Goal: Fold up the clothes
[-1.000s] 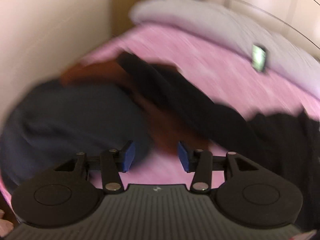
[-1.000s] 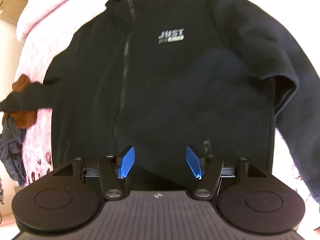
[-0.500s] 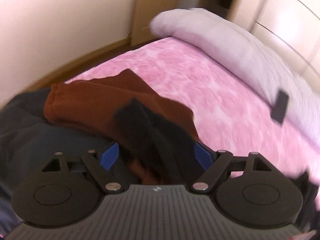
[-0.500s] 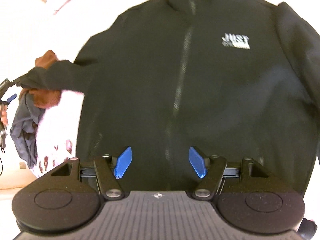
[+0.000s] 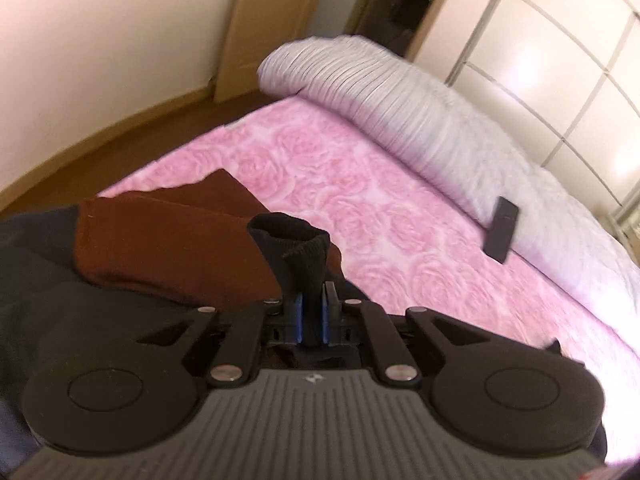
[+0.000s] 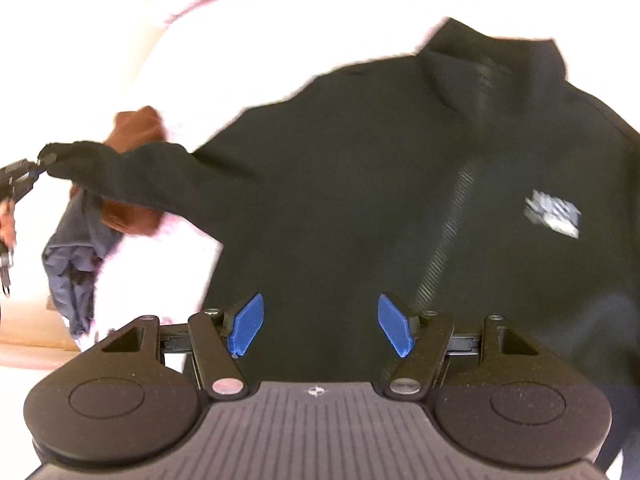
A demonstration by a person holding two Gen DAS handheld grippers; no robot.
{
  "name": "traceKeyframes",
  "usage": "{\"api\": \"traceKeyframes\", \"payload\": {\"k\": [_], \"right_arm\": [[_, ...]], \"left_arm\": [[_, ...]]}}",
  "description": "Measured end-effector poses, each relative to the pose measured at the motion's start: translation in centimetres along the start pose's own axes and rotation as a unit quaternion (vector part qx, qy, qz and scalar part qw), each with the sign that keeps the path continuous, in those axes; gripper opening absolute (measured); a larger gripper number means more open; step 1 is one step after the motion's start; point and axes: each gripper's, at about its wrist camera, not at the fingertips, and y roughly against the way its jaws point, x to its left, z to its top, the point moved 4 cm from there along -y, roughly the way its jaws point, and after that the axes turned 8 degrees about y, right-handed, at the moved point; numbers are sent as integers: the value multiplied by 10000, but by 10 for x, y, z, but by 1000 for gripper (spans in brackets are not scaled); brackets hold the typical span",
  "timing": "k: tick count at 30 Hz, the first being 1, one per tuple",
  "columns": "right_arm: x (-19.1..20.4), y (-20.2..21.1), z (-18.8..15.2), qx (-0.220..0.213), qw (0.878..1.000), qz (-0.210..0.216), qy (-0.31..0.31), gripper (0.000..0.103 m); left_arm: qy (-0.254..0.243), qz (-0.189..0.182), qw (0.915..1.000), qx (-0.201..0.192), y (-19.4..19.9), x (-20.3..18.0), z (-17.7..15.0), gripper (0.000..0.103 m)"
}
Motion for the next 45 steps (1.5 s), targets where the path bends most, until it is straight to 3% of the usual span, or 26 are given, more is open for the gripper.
{"api": "traceKeyframes", "payload": {"k": [4, 9, 13, 16, 19, 21, 23, 25, 28, 30, 31, 32, 33, 35, 38, 40, 43, 45], "right_arm": [[32, -39, 39, 61, 9982, 252, 533, 67], [104, -79, 97, -24, 9888, 470, 1413, 68], [167, -113, 139, 14, 9736, 659, 2186, 69], [212, -146, 161, 231, 9535, 885, 2871, 69], [257, -183, 169, 518, 9266, 1056, 3572, 69], [283, -204, 163, 691, 9098, 1140, 3931, 69], [308, -222, 154, 862, 8939, 1230, 4224, 69], [326, -235, 139, 978, 8801, 1337, 4449, 69], [340, -243, 121, 1066, 8705, 1385, 4601, 69], [340, -239, 112, 1043, 8728, 1358, 4571, 69], [339, -237, 108, 1031, 8741, 1343, 4553, 70], [332, -230, 106, 977, 8810, 1285, 4447, 70], [325, -223, 104, 923, 8877, 1227, 4340, 70], [310, -208, 100, 814, 9008, 1108, 4119, 71], [264, -174, 94, 549, 9347, 755, 3430, 71], [226, -149, 88, 366, 9568, 467, 2845, 71], [162, -110, 73, 167, 9815, 51, 1906, 71], [122, -84, 58, 23, 9918, -191, 1264, 71]], "left_arm": [[-559, -228, 9981, 114, 33, 23, -23, 6], [-1259, -203, 9914, 293, 32, 54, -58, 7], [-927, -336, 9937, 534, 20, 81, -74, 9], [-701, -503, 9944, 608, 24, 94, -74, 14], [-371, -635, 9947, 719, 31, 105, -64, 40], [-216, -661, 9951, 709, 36, 108, -50, 48], [-21, -599, 9950, 801, 37, 111, -35, 66], [265, -411, 9918, 1182, 26, 117, -23, 70], [217, -207, 9868, 1589, 0, 117, -13, 66], [183, -202, 9833, 1802, -16, 113, -8, 53], [75, -201, 9824, 1858, -20, 108, -6, 28], [-111, -204, 9817, 1891, -22, 102, -4, 10], [-293, -257, 9813, 1886, -21, 96, -4, 6], [-669, -501, 9858, 1456, -8, 82, 5, 2], [-1074, -736, 9901, 524, 14, 71, 27, 2], [-1091, -696, 9914, 205, 17, 73, 39, 3], [-1520, -42, 9875, 422, 1, 74, 36, 5], [-1542, 284, 9862, 539, -5, 73, 32, 9]]}}
